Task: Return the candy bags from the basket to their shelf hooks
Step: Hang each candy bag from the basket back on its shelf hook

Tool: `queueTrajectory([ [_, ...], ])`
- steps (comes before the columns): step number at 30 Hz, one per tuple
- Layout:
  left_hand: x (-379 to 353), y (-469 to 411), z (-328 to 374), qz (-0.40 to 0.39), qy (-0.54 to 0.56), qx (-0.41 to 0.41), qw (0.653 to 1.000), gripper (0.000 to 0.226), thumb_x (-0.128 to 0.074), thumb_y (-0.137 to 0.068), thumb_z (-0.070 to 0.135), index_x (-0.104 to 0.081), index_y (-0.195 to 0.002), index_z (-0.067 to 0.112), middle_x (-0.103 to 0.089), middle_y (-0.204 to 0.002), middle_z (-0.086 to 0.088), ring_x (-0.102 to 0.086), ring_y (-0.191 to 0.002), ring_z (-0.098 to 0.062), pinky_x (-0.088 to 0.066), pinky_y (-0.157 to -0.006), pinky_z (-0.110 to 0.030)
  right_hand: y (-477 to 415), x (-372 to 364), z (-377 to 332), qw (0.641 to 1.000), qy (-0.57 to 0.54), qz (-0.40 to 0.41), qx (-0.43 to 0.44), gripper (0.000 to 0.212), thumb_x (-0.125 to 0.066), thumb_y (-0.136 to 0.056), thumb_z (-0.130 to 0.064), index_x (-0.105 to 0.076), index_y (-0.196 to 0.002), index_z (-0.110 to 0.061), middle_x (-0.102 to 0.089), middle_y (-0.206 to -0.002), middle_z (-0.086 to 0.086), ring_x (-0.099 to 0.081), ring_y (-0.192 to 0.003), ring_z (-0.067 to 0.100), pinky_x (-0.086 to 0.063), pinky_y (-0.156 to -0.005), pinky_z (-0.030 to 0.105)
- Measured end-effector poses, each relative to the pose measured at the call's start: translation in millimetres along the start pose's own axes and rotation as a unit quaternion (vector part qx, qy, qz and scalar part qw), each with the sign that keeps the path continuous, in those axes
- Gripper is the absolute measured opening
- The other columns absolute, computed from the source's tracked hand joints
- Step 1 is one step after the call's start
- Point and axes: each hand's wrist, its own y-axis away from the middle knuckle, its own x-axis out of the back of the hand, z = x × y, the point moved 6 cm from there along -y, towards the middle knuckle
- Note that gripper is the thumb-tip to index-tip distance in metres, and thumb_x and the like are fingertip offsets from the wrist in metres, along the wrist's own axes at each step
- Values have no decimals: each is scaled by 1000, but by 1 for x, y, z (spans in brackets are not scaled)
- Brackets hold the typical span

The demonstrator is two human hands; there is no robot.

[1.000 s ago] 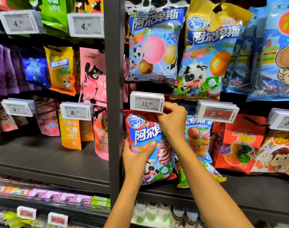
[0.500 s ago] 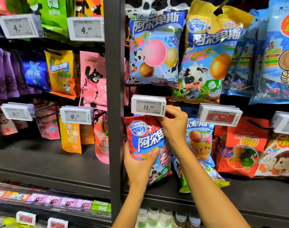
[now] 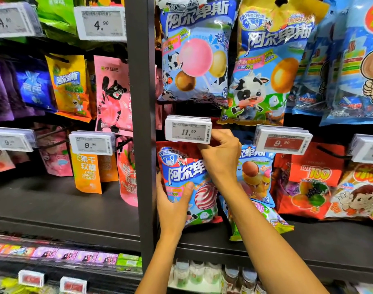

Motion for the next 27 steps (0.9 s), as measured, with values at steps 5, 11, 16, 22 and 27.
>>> queueTrajectory([
  [5, -1, 7, 16, 9, -41, -8, 999, 52, -61, -72, 57, -33, -110, 81, -58, -107, 43, -63, -102, 6, -53, -89, -28, -3, -4, 3, 996, 28, -47, -69, 33, -70, -68, -31, -76, -100, -30, -77, -91, 0, -70, -85, 22, -56, -70, 42],
  [11, 0, 6, 9, 39, -122, 11, 992, 51, -66, -89, 33, -41, -113, 70, -59, -106, 26, -62, -95, 8, -53, -90, -33, -25, -10, 14, 979, -26, -159, -128, 15, -78, -81, -16, -79, -95, -15, -77, -92, 3, -69, -86, 5, -61, -75, 37],
  [16, -2, -4, 1, 49, -226, 42, 972, 60, -60, -90, 37, -39, -144, 20, -54, -132, -4, -55, -118, -23, -46, -96, -37, -33, -9, 19, 989, -32, -126, -70, 11, -73, -83, -10, -79, -92, -12, -75, -84, -4, -64, -72, -7, -58, -71, 24],
  [22, -12, -10, -6, 54, -275, 72, 957, 69, -57, -87, 50, -33, -147, 26, -46, -145, -4, -47, -130, -27, -38, -106, -50, 8, -4, 47, 998, 5, -60, -24, 23, -70, -88, -19, -67, -110, -17, -63, -109, -2, -57, -101, 8, -45, -91, 21],
  [27, -3, 2, -13, 69, -233, 50, 969, 80, -56, -80, 65, -30, -147, 29, -53, -143, 0, -54, -125, -28, -41, -104, -48, 42, -10, 69, 985, -106, -48, -129, 57, -66, -92, -29, -39, -141, -21, -51, -139, -1, -57, -119, 11, -47, -102, 33],
])
